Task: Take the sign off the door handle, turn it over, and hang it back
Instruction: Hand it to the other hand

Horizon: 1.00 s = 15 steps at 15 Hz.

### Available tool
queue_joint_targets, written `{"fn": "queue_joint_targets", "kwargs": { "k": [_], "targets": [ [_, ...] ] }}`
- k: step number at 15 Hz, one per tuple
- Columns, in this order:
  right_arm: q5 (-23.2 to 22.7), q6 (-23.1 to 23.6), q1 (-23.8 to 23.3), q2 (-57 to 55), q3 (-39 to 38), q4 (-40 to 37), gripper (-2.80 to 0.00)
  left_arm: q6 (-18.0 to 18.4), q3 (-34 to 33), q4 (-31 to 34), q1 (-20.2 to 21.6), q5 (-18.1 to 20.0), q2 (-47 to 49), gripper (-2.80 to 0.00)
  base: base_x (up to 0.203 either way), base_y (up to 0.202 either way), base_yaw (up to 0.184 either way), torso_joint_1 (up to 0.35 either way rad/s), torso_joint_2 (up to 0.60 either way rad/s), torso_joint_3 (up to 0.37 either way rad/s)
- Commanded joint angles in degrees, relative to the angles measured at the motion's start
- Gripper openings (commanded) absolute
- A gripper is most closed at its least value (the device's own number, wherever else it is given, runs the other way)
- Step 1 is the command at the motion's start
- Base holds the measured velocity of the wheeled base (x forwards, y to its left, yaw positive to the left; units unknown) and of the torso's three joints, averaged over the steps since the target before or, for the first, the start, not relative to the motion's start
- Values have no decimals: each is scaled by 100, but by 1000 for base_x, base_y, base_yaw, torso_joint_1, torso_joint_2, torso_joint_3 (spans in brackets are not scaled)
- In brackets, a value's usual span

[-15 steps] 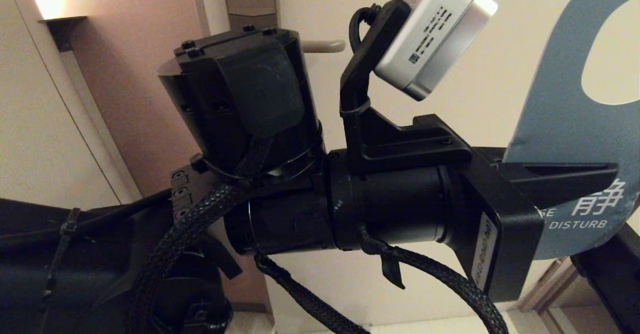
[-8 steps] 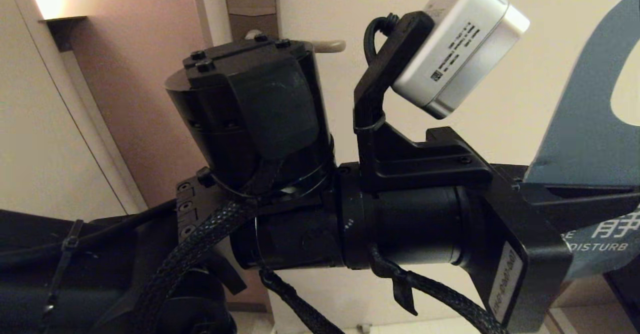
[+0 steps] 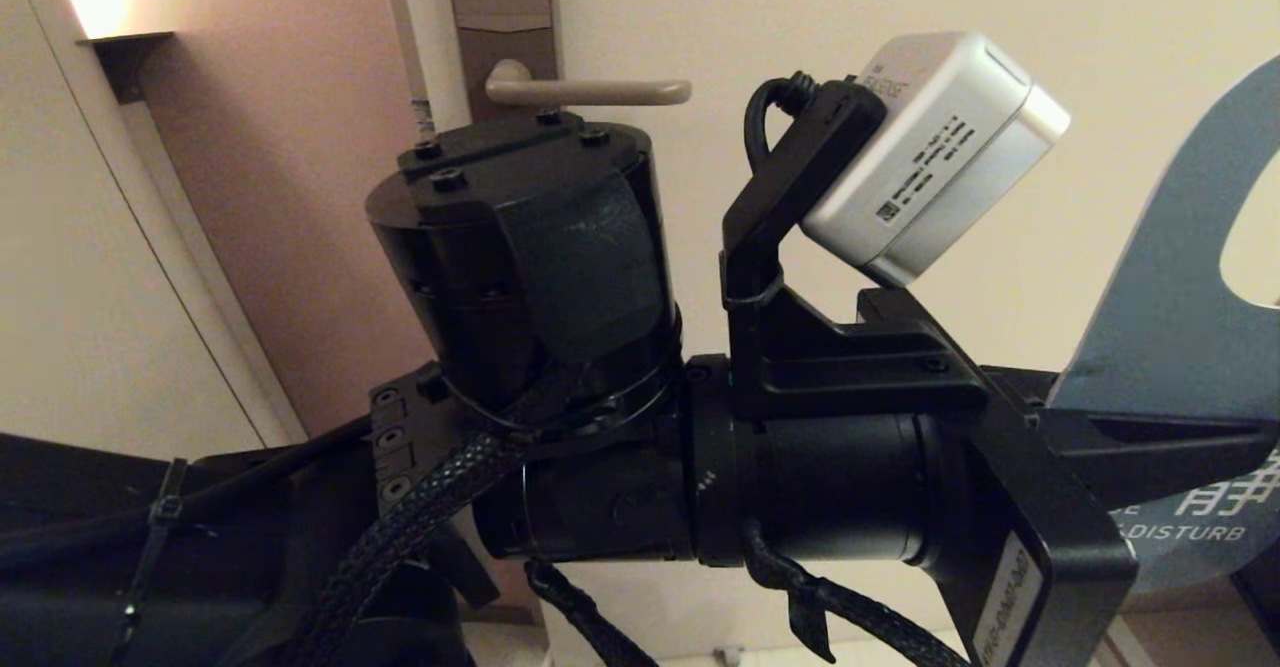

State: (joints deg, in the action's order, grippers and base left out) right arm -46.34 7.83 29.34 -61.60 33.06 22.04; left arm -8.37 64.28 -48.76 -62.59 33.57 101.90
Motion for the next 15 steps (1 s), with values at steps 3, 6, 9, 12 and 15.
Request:
{"fn": "queue_joint_targets", "kwargs": {
  "k": [3, 6, 9, 12, 15],
  "targets": [
    [-13, 17, 2, 96, -217, 20, 0, 214, 14, -28, 10, 18, -4, -280, 0, 0, 0, 0, 0, 0],
    [88, 17, -7, 70, -256, 20, 0, 257, -4, -28, 1, 18, -46, -280, 0, 0, 0, 0, 0, 0],
    [181, 8, -7, 40, -248, 11, 0, 266, -17, -28, -8, 18, -56, -280, 0, 0, 0, 0, 0, 0],
    [256, -9, -7, -53, -230, 11, 0, 293, -122, -37, -35, 10, -83, -280, 0, 0, 0, 0, 0, 0],
    [353, -18, -69, -203, -138, 20, 0, 293, -309, -62, -44, 9, -182, -280, 0, 0, 0, 0, 0, 0]
  ]
}}
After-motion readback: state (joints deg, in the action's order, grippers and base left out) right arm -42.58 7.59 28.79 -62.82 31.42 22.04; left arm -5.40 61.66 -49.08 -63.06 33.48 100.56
